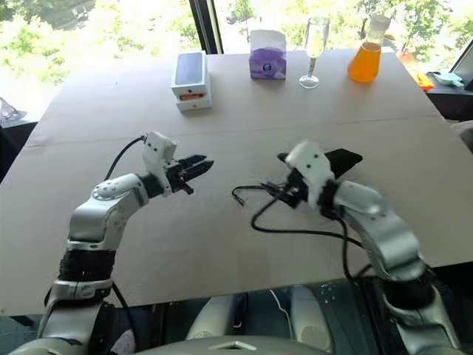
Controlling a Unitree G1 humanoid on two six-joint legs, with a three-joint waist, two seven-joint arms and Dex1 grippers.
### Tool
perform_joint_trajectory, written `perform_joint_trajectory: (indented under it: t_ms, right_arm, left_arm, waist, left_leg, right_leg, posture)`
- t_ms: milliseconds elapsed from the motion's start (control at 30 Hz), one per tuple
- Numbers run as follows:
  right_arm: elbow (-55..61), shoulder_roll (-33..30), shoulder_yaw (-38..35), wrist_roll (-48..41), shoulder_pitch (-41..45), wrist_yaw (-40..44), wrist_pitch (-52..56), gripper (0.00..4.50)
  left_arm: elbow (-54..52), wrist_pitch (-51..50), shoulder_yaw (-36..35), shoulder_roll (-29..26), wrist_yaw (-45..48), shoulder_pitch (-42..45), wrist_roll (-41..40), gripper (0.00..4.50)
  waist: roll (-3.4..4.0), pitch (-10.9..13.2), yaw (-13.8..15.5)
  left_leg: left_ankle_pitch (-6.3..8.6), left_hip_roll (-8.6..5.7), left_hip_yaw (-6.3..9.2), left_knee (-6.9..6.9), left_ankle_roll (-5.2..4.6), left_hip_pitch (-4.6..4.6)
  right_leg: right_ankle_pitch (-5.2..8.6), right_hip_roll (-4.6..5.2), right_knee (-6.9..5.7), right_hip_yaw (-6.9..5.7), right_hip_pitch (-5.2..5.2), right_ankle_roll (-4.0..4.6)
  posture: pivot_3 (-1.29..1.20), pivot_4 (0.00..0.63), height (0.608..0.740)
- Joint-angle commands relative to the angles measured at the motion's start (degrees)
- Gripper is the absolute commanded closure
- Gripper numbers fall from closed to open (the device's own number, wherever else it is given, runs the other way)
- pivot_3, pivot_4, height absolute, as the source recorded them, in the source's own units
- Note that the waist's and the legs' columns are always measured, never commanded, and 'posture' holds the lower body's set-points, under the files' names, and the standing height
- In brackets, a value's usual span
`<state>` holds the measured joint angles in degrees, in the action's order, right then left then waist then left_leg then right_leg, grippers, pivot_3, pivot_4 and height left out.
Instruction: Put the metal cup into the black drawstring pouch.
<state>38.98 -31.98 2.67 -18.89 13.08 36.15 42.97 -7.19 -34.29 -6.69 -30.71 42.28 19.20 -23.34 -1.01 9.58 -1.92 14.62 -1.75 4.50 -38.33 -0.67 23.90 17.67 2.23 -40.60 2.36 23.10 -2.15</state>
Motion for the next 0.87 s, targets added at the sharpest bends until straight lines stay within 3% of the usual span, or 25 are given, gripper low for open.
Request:
perform_joint_trajectory:
  t_ms: [33, 133, 167, 300, 467, 667, 867]
  right_arm:
    - [11.41, -2.09, -8.59, -2.27, -6.75, -1.99, 2.64, 0.00]
    - [14.26, -2.59, -13.96, -1.09, -14.96, -3.84, 1.96, 0.00]
    - [14.45, -3.13, -15.41, 0.37, -18.54, -3.95, 0.46, 0.00]
    - [11.52, 1.91, -23.43, -1.99, -29.81, -1.85, -9.47, 0.00]
    - [7.17, 1.95, -27.03, 0.55, -39.87, 1.94, -19.01, 0.00]
    - [3.97, 2.98, -28.49, -0.03, -41.99, 1.34, -23.72, 0.00]
    - [0.79, 2.56, -28.61, 0.02, -41.78, 1.71, -25.98, 0.00]
  left_arm:
    - [-8.29, -0.94, -1.35, -1.28, 1.51, -4.42, -3.62, 1.46]
    - [-13.57, 0.77, -1.72, 0.08, 0.08, -8.95, -4.55, 0.09]
    - [-14.85, 3.39, -2.32, 1.45, -0.87, -10.59, -4.21, 0.02]
    - [-17.84, 6.50, -4.02, -0.06, -0.40, -17.68, -3.37, 0.02]
    - [-19.32, 7.06, -10.05, -2.20, 1.02, -26.32, -6.23, 0.02]
    - [-21.36, 5.91, -13.47, -2.07, 0.53, -34.04, -8.76, 0.02]
    - [-24.59, 5.18, -13.42, -1.52, -1.64, -35.77, -10.62, 0.02]
  waist:
    - [0.00, 0.00, -0.21]
    - [0.00, 0.00, -0.10]
    - [0.01, -0.01, 0.04]
    - [-0.04, -0.05, 0.57]
    - [0.16, -0.01, 0.74]
    - [0.15, -0.04, 1.13]
    - [0.16, -0.04, 1.60]
  left_leg:
    - [0.01, 0.00, -0.01, 0.00, -0.01, -0.05]
    - [0.02, 0.04, 0.01, 0.01, -0.04, -0.20]
    - [0.02, 0.04, 0.01, 0.00, -0.04, -0.25]
    - [0.03, 0.03, 0.00, -0.02, -0.05, -0.49]
    - [0.08, 0.14, -0.04, 0.23, -0.11, -1.42]
    - [0.08, 0.33, -0.08, 0.23, -0.11, -1.39]
    - [0.10, 0.34, -0.07, 0.24, -0.12, -1.30]
  right_leg:
    - [0.00, -0.01, -0.03, 0.02, -0.02, 0.00]
    - [0.00, -0.03, -0.10, 0.00, -0.15, 0.00]
    - [0.00, -0.02, -0.10, -0.02, -0.25, 0.00]
    - [0.00, -0.02, -0.03, -0.03, -0.56, 0.00]
    - [0.04, -0.07, 0.35, -0.05, -1.51, 0.01]
    - [0.00, -0.15, 0.70, -0.07, -1.60, 0.03]
    - [0.00, -0.13, 0.76, -0.10, -1.57, 0.06]
  posture:
    - [0.00, 0.150, 0.740]
    - [0.00, 0.150, 0.740]
    - [0.00, 0.150, 0.740]
    - [0.00, 0.150, 0.740]
    - [0.00, 0.150, 0.740]
    - [0.00, 0.150, 0.740]
    - [0.00, 0.150, 0.740]
